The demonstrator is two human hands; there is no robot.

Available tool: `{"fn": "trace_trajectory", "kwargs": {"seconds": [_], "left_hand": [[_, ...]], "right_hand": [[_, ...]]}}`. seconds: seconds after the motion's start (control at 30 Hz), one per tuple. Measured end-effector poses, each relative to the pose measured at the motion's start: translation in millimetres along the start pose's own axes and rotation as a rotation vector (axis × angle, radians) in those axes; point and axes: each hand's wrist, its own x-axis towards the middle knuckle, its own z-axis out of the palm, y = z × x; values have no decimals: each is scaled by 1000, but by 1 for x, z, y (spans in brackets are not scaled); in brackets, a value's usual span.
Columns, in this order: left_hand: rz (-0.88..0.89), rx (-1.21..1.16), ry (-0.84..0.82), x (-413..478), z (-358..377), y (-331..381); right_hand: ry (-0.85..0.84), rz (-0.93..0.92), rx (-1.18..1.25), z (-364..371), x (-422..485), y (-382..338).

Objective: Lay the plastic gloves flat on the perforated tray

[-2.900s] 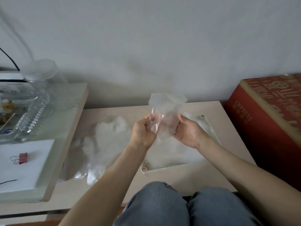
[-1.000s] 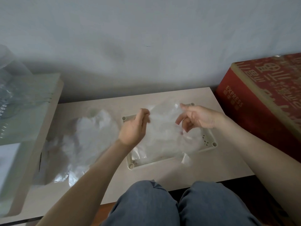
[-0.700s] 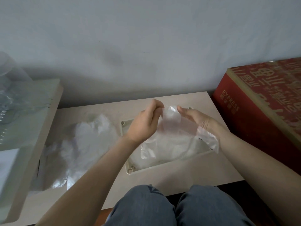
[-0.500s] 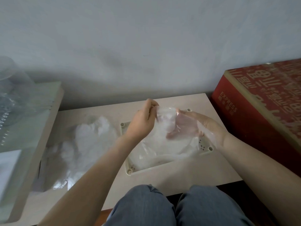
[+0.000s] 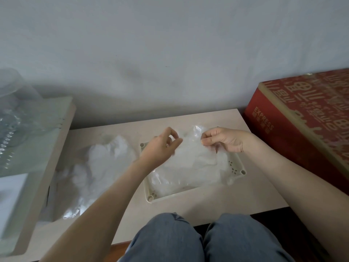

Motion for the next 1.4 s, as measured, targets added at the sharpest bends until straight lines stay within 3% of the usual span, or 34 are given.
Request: {"fn": "trace_trajectory", "kwargs": {"seconds": [0.1,0.3,0.47,0.57,0.67,0.77,0.83,0.9,1.1,1.4], "left_hand": [[-16,47,14,0,5,-10],[-92,153,45,2,25,-36],[-108,328,69,10,37,-47],[-42,425,59,14,39,-49],[66,513,52,19,39,-54],[153,450,80,21,37,-57],[154,430,116,21,34,-56],[130,400,126,19,33,-51],[-53,279,78,18,31,-39],[-61,372,95,21,32,-39]], "right_hand": [[36,14,-12,-10,1,3],[438,-26,-164,-15,17,16],[572,-40,-240,-7,35,28],[634,8,-463,0,45,35],[732,-158,-728,15,40,33],[561,-263,-871,36,29,34],[402,-200,-1009,45,28,41],[353,-158,-1091,46,33,50],[493,-225,-816,47,31,52],[793,0,-398,26,21,57]]}}
